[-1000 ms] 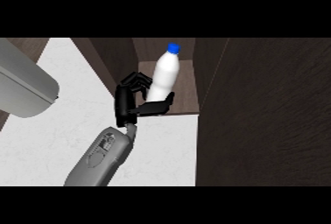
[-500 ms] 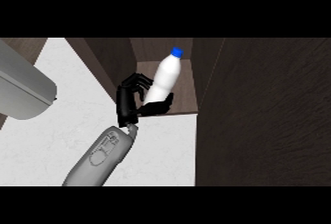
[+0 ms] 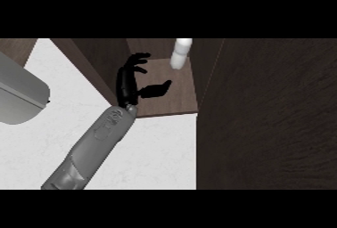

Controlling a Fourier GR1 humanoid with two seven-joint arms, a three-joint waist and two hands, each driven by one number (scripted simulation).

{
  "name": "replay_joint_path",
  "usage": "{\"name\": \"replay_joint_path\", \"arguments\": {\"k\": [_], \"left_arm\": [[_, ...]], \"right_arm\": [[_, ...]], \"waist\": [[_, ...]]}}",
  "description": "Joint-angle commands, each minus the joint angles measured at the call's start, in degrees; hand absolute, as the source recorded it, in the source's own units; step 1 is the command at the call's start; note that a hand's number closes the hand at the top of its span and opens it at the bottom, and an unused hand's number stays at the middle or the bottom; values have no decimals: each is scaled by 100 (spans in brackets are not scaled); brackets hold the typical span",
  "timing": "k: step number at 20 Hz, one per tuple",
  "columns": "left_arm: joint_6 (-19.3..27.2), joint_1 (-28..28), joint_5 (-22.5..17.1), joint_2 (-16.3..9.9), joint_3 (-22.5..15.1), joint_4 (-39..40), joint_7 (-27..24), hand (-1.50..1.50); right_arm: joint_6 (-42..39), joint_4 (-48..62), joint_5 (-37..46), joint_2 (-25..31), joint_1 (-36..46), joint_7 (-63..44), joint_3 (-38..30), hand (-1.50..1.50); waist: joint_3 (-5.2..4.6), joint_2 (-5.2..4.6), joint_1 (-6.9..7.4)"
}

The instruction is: Pick up the bottled water, place it into the cabinet and close the cabinet

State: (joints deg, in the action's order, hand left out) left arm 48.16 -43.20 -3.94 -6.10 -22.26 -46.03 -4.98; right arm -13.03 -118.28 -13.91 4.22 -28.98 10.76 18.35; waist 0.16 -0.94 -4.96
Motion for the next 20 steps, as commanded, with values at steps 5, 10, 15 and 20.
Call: {"name": "replay_joint_path", "arguments": {"k": [5,10,15,20], "left_arm": [[-594,-1306,-186,-146,772,2040,-396,-150],[-669,-1287,-315,24,1103,2549,-1111,-150],[-1236,-1543,-639,51,1543,2521,-1744,-150],[-2086,-1420,-1141,77,2084,2347,-2605,-150]], "right_arm": [[47,-53,60,-25,61,-43,76,-150],[-54,-13,-49,34,-169,92,68,-150],[144,-187,126,-59,-83,37,115,-150],[-62,2,74,104,-211,410,-90,-150]], "waist": [[-28,-89,-25],[-27,-82,18],[-30,-55,97],[-24,-7,195]]}}
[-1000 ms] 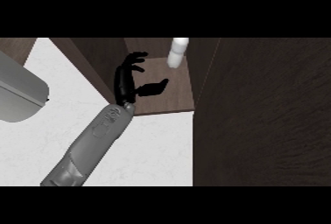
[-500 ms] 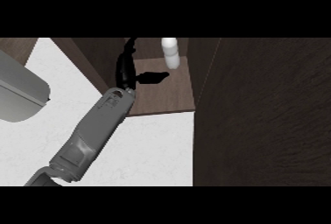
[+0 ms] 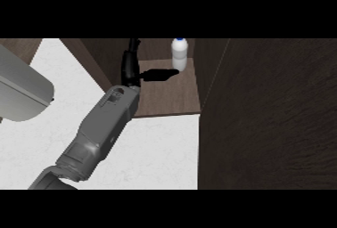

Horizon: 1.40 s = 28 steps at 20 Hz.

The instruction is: Pick up the bottled water, place it into the cabinet and close the cabinet

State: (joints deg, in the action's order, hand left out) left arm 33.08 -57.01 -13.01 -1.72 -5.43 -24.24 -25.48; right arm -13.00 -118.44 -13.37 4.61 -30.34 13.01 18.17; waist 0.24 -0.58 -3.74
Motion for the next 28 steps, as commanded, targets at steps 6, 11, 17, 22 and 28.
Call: {"name": "replay_joint_path", "arguments": {"k": [6,11,17,22,28], "left_arm": [[-1348,121,-377,-267,581,142,-1165,-150],[-1590,593,-455,-89,395,-541,-1182,-150],[-1801,1207,-615,-184,52,-1666,-719,-150],[-1731,2096,-680,-18,-436,-2743,-504,-150],[-1754,3105,-911,-254,-776,-4600,234,-150]], "right_arm": [[164,-218,113,-19,-264,-25,121,-150],[70,-403,-134,186,-297,-115,-147,-150],[247,-334,244,71,-403,13,130,-150],[395,-692,165,-6,-548,-182,245,-150],[400,-518,45,71,-362,-327,46,-150]], "waist": [[-29,14,212],[-25,74,362],[-23,119,476],[-25,136,526],[-23,138,599]]}}
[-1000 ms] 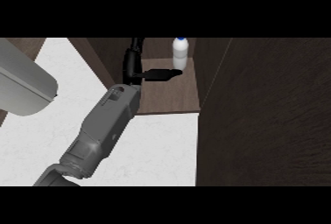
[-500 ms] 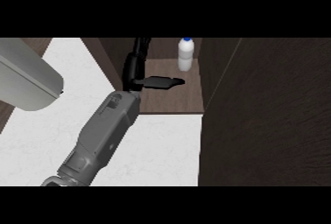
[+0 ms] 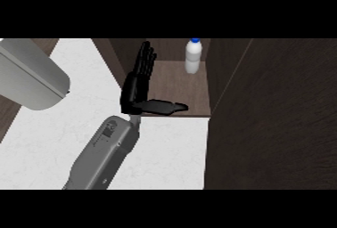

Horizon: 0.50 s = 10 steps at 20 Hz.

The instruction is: Pick up the bottled water, place it into the cabinet and close the cabinet

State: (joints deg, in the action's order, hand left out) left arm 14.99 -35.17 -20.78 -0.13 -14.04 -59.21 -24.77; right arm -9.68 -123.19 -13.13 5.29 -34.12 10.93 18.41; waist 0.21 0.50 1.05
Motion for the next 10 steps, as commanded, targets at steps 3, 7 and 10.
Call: {"name": "replay_joint_path", "arguments": {"k": [3,7,10], "left_arm": [[150,1691,-34,-378,-256,-2052,327,-150],[406,2604,125,-631,-729,-3735,1018,-150],[584,3427,256,-646,-1244,-4816,1213,-150]], "right_arm": [[131,46,202,-54,163,-179,199,-150],[113,-227,166,8,-127,-207,405,-150],[-28,-214,0,135,-100,-3,147,-150]], "waist": [[-20,0,47],[-19,-9,-19],[-18,-8,-17]]}}
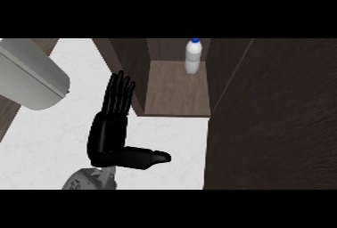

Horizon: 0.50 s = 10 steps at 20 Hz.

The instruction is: Pick up the bottled water, place it into the cabinet and close the cabinet

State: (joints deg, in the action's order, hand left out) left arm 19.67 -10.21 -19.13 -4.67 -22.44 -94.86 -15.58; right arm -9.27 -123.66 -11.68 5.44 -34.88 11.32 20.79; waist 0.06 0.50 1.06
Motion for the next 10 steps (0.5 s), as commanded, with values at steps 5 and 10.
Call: {"name": "replay_joint_path", "arguments": {"k": [5,10], "left_arm": [[256,1626,465,-308,-995,-2024,359,-150],[-101,2555,38,-830,-718,-2955,127,-150]], "right_arm": [[-348,-87,495,540,-6,51,211,-150],[-550,-421,939,830,53,-516,893,150]], "waist": [[-5,-17,-58],[-11,-14,-13]]}}
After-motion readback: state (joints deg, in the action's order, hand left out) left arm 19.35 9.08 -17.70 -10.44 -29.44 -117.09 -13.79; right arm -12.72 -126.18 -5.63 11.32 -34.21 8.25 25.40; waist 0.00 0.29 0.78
